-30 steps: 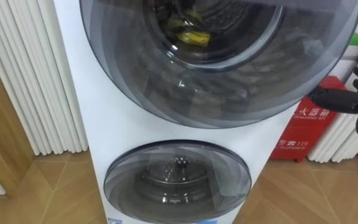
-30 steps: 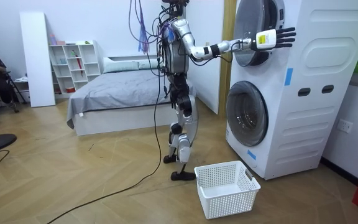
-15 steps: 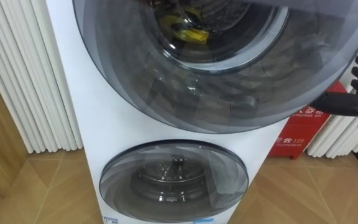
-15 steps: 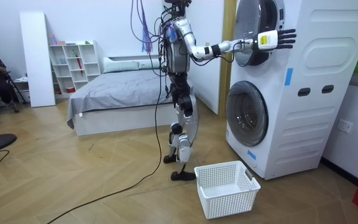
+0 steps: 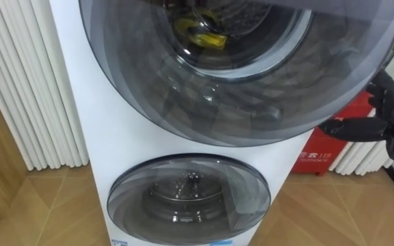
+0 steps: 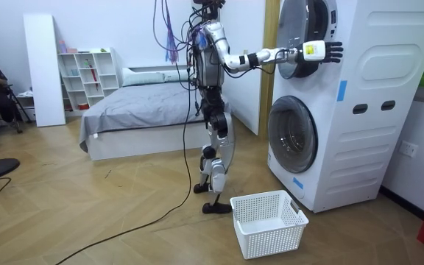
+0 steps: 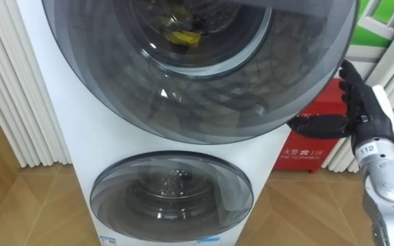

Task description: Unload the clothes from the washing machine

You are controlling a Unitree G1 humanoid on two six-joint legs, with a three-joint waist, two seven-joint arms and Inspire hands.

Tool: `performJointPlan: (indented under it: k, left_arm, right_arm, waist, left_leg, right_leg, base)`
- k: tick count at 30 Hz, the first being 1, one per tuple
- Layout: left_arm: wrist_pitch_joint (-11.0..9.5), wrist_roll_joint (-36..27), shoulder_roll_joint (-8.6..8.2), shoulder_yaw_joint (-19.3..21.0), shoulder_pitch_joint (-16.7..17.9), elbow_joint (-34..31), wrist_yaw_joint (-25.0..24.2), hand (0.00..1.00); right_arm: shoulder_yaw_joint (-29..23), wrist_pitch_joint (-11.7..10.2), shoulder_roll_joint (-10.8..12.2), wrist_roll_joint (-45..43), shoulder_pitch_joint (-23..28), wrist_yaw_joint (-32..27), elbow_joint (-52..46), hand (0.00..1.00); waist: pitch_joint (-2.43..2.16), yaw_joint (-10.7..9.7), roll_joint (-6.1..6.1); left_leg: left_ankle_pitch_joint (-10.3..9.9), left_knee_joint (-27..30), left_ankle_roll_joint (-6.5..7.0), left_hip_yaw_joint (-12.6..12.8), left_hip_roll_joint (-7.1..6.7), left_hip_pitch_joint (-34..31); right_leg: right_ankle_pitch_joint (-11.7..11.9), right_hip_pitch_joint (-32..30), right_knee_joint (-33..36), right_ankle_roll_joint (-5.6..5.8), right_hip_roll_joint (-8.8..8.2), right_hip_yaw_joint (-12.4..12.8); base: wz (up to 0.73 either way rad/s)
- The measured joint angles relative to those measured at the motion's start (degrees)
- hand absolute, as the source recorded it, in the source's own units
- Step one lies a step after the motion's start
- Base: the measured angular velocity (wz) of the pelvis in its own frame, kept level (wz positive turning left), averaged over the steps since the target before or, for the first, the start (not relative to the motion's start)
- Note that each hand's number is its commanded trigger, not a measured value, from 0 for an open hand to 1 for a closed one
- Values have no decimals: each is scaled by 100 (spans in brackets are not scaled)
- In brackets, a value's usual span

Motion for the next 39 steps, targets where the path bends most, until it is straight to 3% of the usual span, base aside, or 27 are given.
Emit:
performJointPlan:
  k: [7, 11, 16, 23, 29, 39]
  left_arm:
    - [-50, -161, 63, 0, -2, 57, -2, 0]
    - [-45, -224, 65, -1, -9, 52, -23, 0]
    - [-46, -274, 95, 0, -19, 53, -40, 0]
    - [-63, -309, 126, -4, -4, 81, -45, 0]
    - [-181, -148, 128, 4, -59, 254, -163, 0]
    - [-304, -153, 132, 1, -94, 352, -163, 0]
  right_arm:
    - [3, 0, -112, -332, 377, 498, -414, 0]
    - [12, 6, -119, -373, 653, 905, -626, 0]
    - [11, 6, -165, -379, 653, 1200, -804, 0]
    - [9, -8, -171, -335, 651, 1473, -917, 0]
    - [-99, -9, -304, -330, 652, 1876, -1101, 0]
    - [-334, -70, -309, -67, 662, 2243, -1201, 0]
  waist:
    - [-5, 19, -97]
    - [37, 64, -70]
    - [60, 61, -37]
    - [22, 78, -66]
    - [44, 36, -31]
    - [57, 46, -4]
  left_leg:
    - [0, -21, 0, -4, 3, 38]
    - [-17, -31, -1, -3, 6, 78]
    - [-33, -35, -1, -3, 7, 69]
    - [-31, -11, 1, 34, 8, 98]
    - [-31, -11, 0, 67, 11, 91]
    - [-31, -7, 1, 140, 11, 101]
  right_leg:
    - [1, 35, 3, 0, -6, -3]
    - [-1, 84, 4, 1, -7, -8]
    - [-3, 75, 11, 4, -5, -8]
    - [-2, 102, 15, 4, 5, 16]
    - [-2, 92, 13, 4, -2, 6]
    - [-4, 85, 5, 7, 42, 132]
  base:
    - [0]
    - [0]
    - [0]
    - [-1]
    - [-1]
    - [-1]
